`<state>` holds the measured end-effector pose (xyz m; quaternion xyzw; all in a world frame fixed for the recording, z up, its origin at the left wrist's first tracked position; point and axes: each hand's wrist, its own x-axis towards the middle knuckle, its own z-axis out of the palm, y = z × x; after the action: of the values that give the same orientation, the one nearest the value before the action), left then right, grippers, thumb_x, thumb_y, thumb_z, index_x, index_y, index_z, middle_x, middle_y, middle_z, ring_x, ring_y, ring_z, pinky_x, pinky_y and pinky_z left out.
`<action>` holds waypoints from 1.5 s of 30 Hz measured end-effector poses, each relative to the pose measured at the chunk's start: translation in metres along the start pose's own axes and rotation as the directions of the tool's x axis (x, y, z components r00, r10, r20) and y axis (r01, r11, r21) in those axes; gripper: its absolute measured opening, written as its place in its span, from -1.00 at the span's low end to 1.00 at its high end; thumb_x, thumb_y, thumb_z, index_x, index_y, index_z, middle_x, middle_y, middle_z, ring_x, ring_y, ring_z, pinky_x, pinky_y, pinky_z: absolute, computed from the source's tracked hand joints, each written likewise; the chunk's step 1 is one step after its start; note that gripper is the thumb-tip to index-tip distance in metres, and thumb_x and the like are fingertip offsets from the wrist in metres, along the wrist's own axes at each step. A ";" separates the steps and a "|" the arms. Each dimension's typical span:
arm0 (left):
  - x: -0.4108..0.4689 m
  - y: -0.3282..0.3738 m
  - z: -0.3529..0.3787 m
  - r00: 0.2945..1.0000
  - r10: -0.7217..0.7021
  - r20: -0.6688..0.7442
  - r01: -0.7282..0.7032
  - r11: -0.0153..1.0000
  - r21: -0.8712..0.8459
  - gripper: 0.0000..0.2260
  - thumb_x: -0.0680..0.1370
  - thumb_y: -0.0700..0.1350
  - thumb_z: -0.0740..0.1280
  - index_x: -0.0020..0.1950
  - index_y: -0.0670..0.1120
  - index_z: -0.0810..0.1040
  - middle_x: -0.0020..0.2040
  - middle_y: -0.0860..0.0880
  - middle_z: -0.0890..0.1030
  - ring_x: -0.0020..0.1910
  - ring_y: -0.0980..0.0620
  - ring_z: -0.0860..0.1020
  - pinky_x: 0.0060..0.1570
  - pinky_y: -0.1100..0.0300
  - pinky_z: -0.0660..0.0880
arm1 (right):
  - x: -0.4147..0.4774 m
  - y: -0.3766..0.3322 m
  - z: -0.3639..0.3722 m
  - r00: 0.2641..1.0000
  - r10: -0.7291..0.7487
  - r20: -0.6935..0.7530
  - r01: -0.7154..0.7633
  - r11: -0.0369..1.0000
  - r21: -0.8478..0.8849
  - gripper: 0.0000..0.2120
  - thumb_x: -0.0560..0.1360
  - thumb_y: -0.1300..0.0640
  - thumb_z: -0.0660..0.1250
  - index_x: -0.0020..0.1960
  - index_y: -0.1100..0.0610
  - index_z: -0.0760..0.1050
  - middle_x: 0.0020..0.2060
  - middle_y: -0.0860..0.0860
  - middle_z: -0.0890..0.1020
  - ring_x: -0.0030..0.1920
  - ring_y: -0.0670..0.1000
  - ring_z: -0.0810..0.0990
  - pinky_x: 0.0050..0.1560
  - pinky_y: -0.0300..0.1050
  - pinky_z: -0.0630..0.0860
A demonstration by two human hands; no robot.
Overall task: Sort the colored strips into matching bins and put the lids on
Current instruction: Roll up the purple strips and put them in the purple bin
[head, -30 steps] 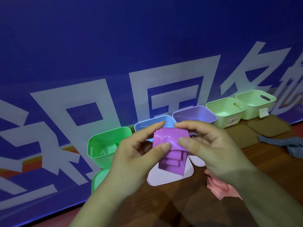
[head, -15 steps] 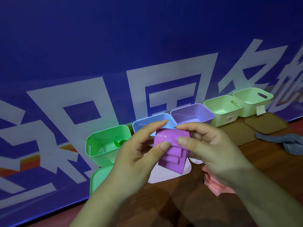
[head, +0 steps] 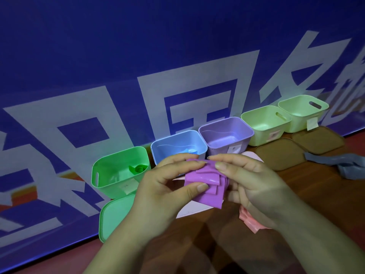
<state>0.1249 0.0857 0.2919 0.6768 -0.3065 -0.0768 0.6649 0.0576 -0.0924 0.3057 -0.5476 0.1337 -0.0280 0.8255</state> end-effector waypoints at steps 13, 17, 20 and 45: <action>0.101 -0.025 0.099 0.954 -0.273 -0.125 0.252 0.954 -0.162 -0.71 0.34 -0.19 0.47 0.05 -0.03 0.70 -0.03 -0.03 0.74 -0.06 0.02 0.70 -0.03 0.17 0.62 | 0.078 -0.019 -0.113 0.921 -0.388 -0.034 0.351 0.864 -0.360 -0.71 0.30 0.16 0.51 0.00 -0.08 0.69 0.03 -0.08 0.72 0.11 0.01 0.67 0.15 -0.05 0.57; 0.139 -0.046 0.127 0.959 -0.258 -0.117 0.232 0.953 -0.197 -0.66 0.34 -0.25 0.51 0.10 -0.02 0.70 0.07 -0.10 0.70 0.03 -0.03 0.67 0.07 0.15 0.60 | 0.112 -0.036 -0.152 0.944 -0.327 -0.042 0.297 0.900 -0.320 -0.71 0.27 0.14 0.61 -0.05 -0.09 0.71 -0.03 -0.04 0.74 0.04 0.01 0.70 0.15 0.05 0.60; 0.163 -0.067 0.145 0.975 -0.190 -0.114 0.177 0.977 -0.120 -0.61 0.33 -0.29 0.56 0.12 -0.04 0.70 0.14 -0.11 0.65 0.15 -0.03 0.62 0.13 0.20 0.55 | 0.140 -0.043 -0.181 0.971 -0.233 -0.059 0.213 0.949 -0.233 -0.71 0.25 0.09 0.58 -0.03 -0.01 0.71 -0.06 0.04 0.74 0.02 0.08 0.71 0.15 0.21 0.59; 0.372 -0.366 0.185 0.736 -0.647 0.201 0.028 0.325 0.945 -0.93 0.54 0.01 0.33 -0.07 0.08 0.60 0.22 0.01 0.55 0.07 -0.08 0.58 0.08 0.13 0.52 | 0.357 0.067 -0.370 0.978 -0.153 0.144 0.128 -0.110 -0.986 -0.41 0.52 -0.30 0.09 0.41 -0.01 0.46 0.43 0.17 0.44 0.47 0.20 0.34 0.45 0.15 0.13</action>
<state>0.4427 -0.2906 0.0388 0.9181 -0.3161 -0.2361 0.0375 0.3015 -0.4665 0.0418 -0.9880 0.0589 -0.0116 0.1426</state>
